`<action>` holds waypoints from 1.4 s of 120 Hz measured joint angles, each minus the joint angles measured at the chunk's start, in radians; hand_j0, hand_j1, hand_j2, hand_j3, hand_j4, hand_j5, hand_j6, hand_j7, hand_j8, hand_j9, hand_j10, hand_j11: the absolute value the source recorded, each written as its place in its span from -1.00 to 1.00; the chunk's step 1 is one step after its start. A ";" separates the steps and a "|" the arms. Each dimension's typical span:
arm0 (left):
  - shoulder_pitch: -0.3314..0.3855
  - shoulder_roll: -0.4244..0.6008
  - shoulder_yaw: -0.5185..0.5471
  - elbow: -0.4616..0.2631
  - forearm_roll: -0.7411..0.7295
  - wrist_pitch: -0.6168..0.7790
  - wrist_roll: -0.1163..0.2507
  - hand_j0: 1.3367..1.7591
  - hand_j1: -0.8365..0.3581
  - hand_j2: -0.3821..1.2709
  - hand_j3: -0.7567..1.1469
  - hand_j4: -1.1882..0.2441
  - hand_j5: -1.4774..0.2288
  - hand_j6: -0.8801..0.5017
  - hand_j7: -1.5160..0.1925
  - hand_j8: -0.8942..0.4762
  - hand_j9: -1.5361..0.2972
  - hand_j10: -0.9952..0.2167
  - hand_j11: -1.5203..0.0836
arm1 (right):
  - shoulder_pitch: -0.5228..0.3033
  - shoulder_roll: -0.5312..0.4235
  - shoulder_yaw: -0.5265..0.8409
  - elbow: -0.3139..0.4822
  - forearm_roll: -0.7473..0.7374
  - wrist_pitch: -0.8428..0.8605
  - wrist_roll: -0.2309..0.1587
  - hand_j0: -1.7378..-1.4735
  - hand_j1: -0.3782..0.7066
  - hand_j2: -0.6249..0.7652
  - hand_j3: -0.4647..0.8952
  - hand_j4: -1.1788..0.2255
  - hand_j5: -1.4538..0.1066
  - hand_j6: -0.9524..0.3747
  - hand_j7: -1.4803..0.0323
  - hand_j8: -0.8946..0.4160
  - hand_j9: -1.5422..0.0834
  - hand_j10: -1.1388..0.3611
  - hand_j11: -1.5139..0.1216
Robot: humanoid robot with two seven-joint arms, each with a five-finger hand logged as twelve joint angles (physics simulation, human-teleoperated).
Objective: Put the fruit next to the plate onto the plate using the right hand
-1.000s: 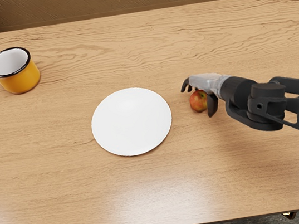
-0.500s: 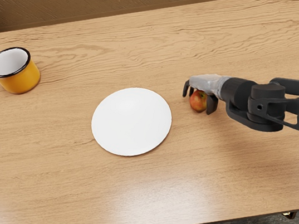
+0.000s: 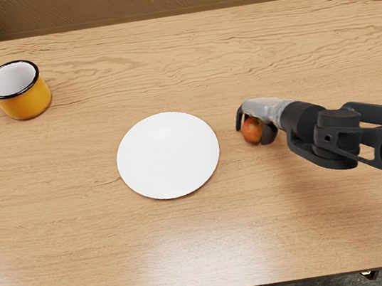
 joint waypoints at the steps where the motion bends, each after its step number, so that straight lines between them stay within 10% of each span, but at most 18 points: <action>1: 0.000 0.000 0.000 0.000 0.000 0.000 0.000 0.52 0.98 -0.54 -0.21 0.66 0.73 0.27 0.77 0.30 0.68 0.64 0.90 | 0.000 0.000 0.000 0.000 0.000 0.000 0.000 -0.35 0.14 -0.22 -0.32 -0.10 -0.04 -0.23 0.03 -0.30 0.02 -0.21 -0.01; 60: 0.000 0.000 0.000 0.000 0.000 0.000 0.000 0.52 0.98 -0.54 -0.21 0.66 0.73 0.27 0.77 0.30 0.68 0.64 0.90 | 0.001 0.002 0.010 -0.006 0.007 0.003 -0.001 -0.27 0.25 0.01 -0.32 -0.26 -0.53 -0.09 -0.42 -0.06 -0.42 -0.22 -0.46; 168: 0.000 0.000 0.000 0.000 0.000 0.000 0.000 0.52 0.98 -0.54 -0.21 0.66 0.73 0.27 0.77 0.30 0.68 0.64 0.90 | 0.087 0.184 0.071 0.038 0.002 0.010 0.001 -0.25 0.27 0.12 -0.32 -0.25 -0.61 -0.07 -0.50 -0.01 -0.52 -0.17 -0.58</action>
